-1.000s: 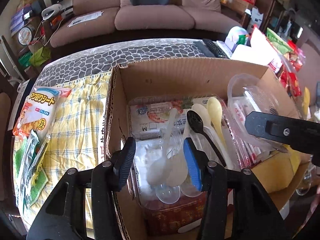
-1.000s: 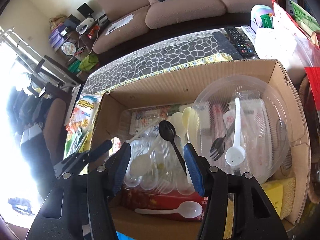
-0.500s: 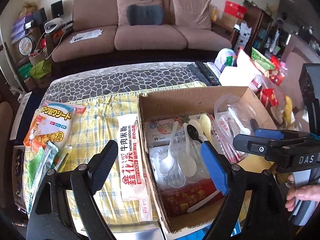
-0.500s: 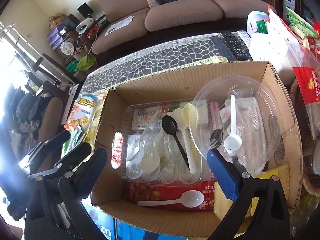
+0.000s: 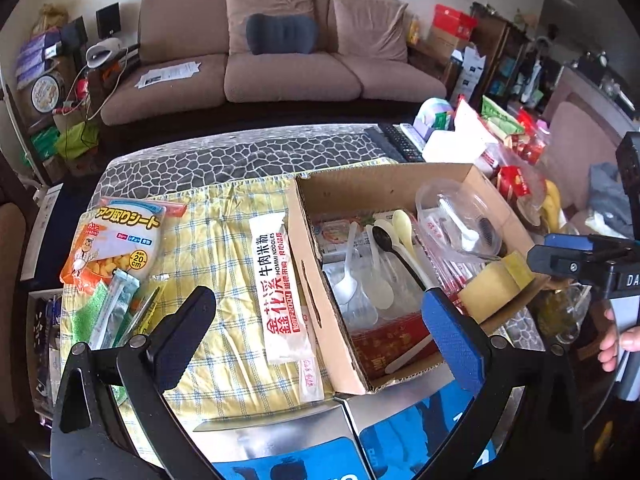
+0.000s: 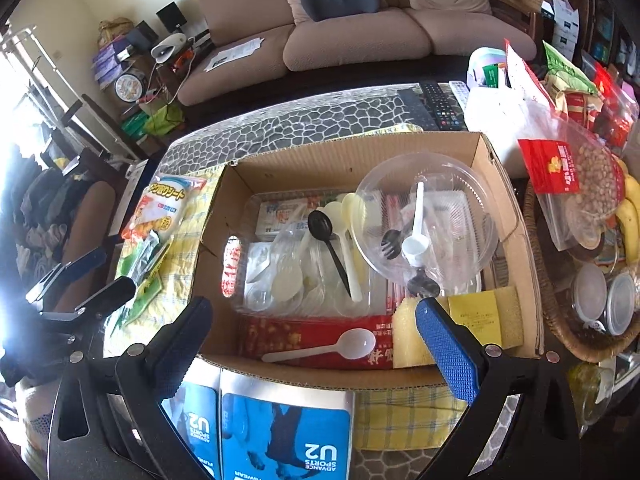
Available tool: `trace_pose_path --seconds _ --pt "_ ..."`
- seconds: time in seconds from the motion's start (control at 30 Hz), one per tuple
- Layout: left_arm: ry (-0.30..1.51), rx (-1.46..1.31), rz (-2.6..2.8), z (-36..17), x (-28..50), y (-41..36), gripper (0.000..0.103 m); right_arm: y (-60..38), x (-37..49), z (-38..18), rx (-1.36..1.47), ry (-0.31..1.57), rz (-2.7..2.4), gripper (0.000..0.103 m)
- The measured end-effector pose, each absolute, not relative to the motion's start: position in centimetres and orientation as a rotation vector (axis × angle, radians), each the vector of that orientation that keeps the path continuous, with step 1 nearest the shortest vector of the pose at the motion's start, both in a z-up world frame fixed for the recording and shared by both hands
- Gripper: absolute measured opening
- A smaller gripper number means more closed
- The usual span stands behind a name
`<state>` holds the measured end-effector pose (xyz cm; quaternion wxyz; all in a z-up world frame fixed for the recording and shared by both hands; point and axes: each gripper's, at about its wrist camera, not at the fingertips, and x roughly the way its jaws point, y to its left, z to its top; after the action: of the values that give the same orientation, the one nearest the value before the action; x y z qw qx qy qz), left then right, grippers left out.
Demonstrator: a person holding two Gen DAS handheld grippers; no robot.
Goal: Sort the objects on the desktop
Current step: 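Open both grippers to release the spoons and withdraw from the box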
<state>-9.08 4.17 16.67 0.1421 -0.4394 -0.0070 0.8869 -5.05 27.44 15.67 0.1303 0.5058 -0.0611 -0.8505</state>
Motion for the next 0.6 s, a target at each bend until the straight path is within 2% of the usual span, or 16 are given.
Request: trace_pose_path --seconds 0.3,0.6 --pt "-0.029 -1.240 2.571 17.9 -5.9 -4.8 0.103 21.4 -2.0 17.3 1.397 -0.076 -2.404 0.103" --pt "0.021 -1.348 2.706 15.3 -3.9 -18.2 0.103 9.8 -1.2 16.0 1.333 0.032 -2.236 0.103"
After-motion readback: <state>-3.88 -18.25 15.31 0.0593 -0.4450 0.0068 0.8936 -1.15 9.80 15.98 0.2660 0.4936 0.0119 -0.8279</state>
